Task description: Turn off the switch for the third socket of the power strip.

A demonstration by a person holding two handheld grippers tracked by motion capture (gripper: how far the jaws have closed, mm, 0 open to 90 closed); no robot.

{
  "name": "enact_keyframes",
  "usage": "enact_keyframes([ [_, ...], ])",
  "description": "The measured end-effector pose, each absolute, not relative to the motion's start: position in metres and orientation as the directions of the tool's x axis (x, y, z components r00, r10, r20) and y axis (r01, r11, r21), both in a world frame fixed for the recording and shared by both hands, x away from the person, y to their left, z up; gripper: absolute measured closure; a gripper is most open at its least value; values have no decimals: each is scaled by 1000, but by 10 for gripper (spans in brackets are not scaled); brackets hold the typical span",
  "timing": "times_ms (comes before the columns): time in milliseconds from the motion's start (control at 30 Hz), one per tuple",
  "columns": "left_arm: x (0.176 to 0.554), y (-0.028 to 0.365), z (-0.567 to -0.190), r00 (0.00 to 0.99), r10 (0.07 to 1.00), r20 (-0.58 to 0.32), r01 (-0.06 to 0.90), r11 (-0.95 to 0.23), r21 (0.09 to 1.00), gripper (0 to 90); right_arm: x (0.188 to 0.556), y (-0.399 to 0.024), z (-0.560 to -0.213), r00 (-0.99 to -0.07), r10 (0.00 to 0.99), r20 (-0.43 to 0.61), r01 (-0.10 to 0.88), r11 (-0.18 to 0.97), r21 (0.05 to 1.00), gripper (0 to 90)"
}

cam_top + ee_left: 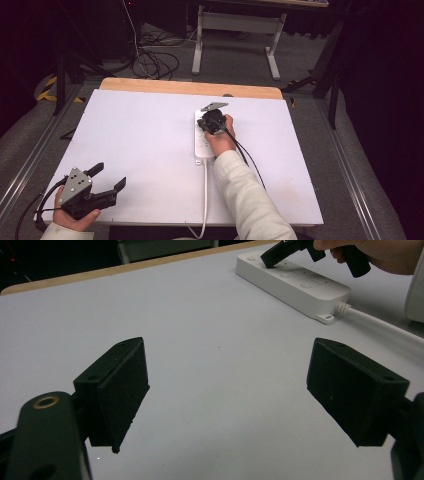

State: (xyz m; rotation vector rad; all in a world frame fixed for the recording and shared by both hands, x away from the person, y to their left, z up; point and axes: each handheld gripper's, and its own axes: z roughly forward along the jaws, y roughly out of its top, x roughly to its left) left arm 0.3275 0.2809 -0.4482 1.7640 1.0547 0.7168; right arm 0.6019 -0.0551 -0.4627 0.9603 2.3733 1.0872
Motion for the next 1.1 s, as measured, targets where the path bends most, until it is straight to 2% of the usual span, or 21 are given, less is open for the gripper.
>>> enact_keyframes([
  [167, 328, 282, -449, 459, 888, 20, 348, -200, 916, 173, 597, -55, -460, -713, 701, -22, 430, 462, 776, 900],
  [433, 328, 281, -449, 460, 888, 18, 348, -198, 916, 173, 580, -56, -437, -738, 673, -48, 348, 441, 827, 900],
  [900, 328, 280, -449, 460, 888, 23, 349, -204, 915, 173, 571, -69, -419, -735, 677, -17, 351, 402, 846, 881],
  [1000, 328, 280, -449, 459, 888, 22, 347, -203, 916, 173, 567, -70, -415, -738, 675, -5, 352, 391, 850, 751],
  [1033, 328, 281, -449, 460, 888, 22, 348, -203, 915, 173, 567, -70, -415, -738, 675, -5, 352, 391, 850, 751],
  [1100, 328, 281, -449, 460, 888, 22, 348, -203, 915, 173, 564, -70, -412, -743, 670, -11, 345, 397, 850, 668],
])
